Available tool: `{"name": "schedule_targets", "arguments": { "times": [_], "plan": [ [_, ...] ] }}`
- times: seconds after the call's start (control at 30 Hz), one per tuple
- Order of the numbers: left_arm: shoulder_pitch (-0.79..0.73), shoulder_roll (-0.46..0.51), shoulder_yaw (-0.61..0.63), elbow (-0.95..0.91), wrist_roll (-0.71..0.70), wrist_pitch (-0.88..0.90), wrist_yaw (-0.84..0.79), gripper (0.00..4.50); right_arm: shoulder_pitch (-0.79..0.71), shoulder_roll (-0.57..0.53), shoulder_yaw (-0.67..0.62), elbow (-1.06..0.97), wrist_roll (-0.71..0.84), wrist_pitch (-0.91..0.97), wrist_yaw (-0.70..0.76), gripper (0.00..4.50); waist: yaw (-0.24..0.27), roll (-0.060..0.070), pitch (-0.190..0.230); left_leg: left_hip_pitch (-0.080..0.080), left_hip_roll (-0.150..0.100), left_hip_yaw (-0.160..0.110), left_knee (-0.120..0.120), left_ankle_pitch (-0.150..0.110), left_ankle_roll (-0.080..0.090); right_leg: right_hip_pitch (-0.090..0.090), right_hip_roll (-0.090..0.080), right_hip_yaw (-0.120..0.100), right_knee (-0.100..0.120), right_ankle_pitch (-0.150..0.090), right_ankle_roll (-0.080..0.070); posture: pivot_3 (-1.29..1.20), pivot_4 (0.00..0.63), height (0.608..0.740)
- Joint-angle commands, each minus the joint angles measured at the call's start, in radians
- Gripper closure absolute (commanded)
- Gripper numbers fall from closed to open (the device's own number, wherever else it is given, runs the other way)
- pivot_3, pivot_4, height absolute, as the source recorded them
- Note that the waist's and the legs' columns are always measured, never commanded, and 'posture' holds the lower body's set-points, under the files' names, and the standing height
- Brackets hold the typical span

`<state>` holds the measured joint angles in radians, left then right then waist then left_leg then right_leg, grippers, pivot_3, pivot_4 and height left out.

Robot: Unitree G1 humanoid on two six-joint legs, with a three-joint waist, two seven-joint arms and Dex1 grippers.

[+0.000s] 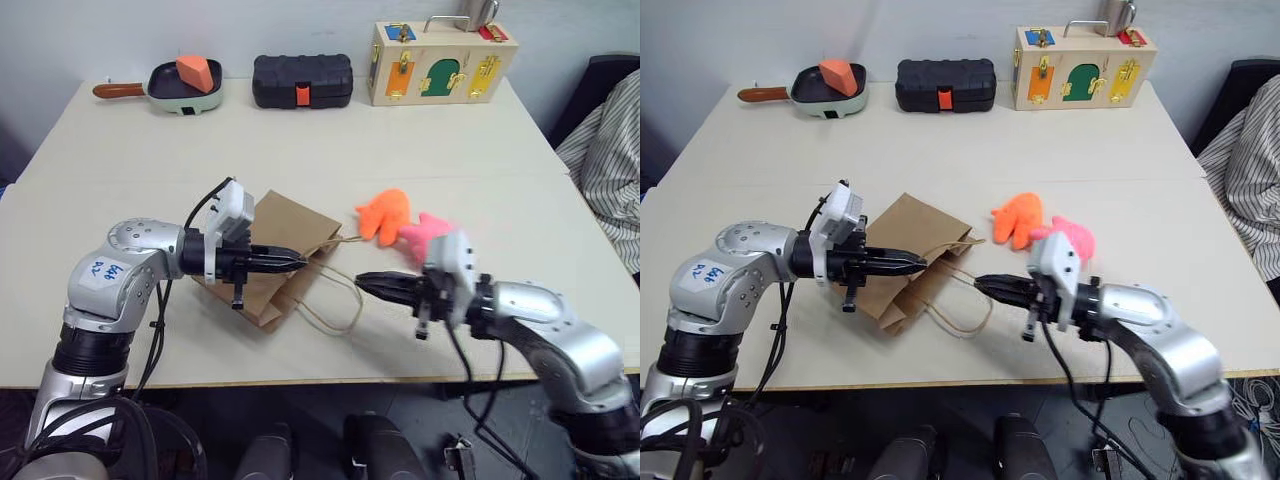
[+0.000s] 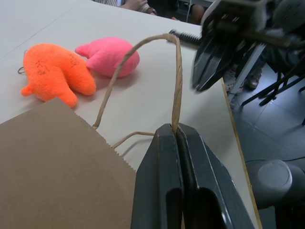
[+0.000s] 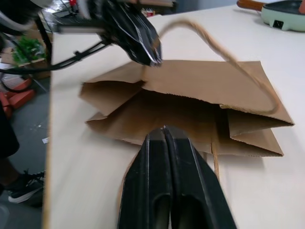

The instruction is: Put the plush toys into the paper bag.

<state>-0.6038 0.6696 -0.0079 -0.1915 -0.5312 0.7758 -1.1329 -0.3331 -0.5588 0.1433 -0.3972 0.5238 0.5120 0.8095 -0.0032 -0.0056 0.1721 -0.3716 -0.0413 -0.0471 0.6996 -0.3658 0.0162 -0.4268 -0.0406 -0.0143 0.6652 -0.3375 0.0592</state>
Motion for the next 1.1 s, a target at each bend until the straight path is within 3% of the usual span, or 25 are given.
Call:
{"name": "schedule_targets", "arguments": {
  "times": [0.03,0.27,0.43,0.57,0.8,1.1],
  "plan": [
    [-0.017,0.007,0.018,-0.042,-0.039,0.007,0.013,4.5,-0.04,0.06,0.063,0.06,-0.079,-0.058,-0.02,4.49,-0.001,0.0,0.0,0.0,0.0,0.0,0.0,0.0,0.0,-0.001,0.0,0.0,0.001,0.0,0.0,0.0,0.15,0.74],
    [-0.043,-0.003,0.029,-0.047,-0.079,0.033,0.05,4.5,-0.216,0.284,0.198,0.36,-0.26,-0.155,-0.084,4.49,-0.01,0.0,0.0,0.0,-0.001,0.0,0.0,0.0,-0.001,-0.002,0.0,0.0,0.007,0.0,0.0,0.0,0.15,0.74],
    [-0.066,-0.017,0.053,-0.043,-0.122,0.061,0.09,4.5,-0.297,0.354,0.244,0.533,-0.36,-0.217,-0.086,4.49,-0.022,0.0,0.0,0.0,-0.001,-0.001,0.001,0.0,-0.001,-0.002,-0.001,-0.001,0.008,0.0,0.0,0.0,0.15,0.74],
    [-0.092,-0.01,0.082,-0.034,-0.149,0.077,0.108,4.5,-0.337,0.345,0.292,0.673,-0.478,-0.294,-0.088,4.49,-0.032,0.0,0.0,0.001,-0.001,-0.001,0.0,0.0,-0.001,-0.002,-0.001,-0.001,0.008,0.0,0.0,0.0,0.15,0.74],
    [-0.182,0.005,0.161,0.049,-0.201,0.116,0.153,4.5,-0.336,0.275,0.331,0.714,-0.585,-0.377,-0.014,4.49,-0.035,0.0,0.0,0.001,-0.001,-0.001,0.001,0.001,-0.002,-0.002,-0.001,-0.001,0.01,0.0,0.0,0.0,0.15,0.74],
    [-0.163,0.065,0.192,-0.005,-0.277,0.176,0.124,4.5,-0.313,0.262,0.301,0.699,-0.57,-0.347,0.042,4.49,-0.032,0.0,-0.001,0.002,-0.001,-0.002,0.0,0.001,-0.002,-0.001,-0.001,-0.001,0.01,0.0,0.0,0.0,0.15,0.74]
  ]
}}
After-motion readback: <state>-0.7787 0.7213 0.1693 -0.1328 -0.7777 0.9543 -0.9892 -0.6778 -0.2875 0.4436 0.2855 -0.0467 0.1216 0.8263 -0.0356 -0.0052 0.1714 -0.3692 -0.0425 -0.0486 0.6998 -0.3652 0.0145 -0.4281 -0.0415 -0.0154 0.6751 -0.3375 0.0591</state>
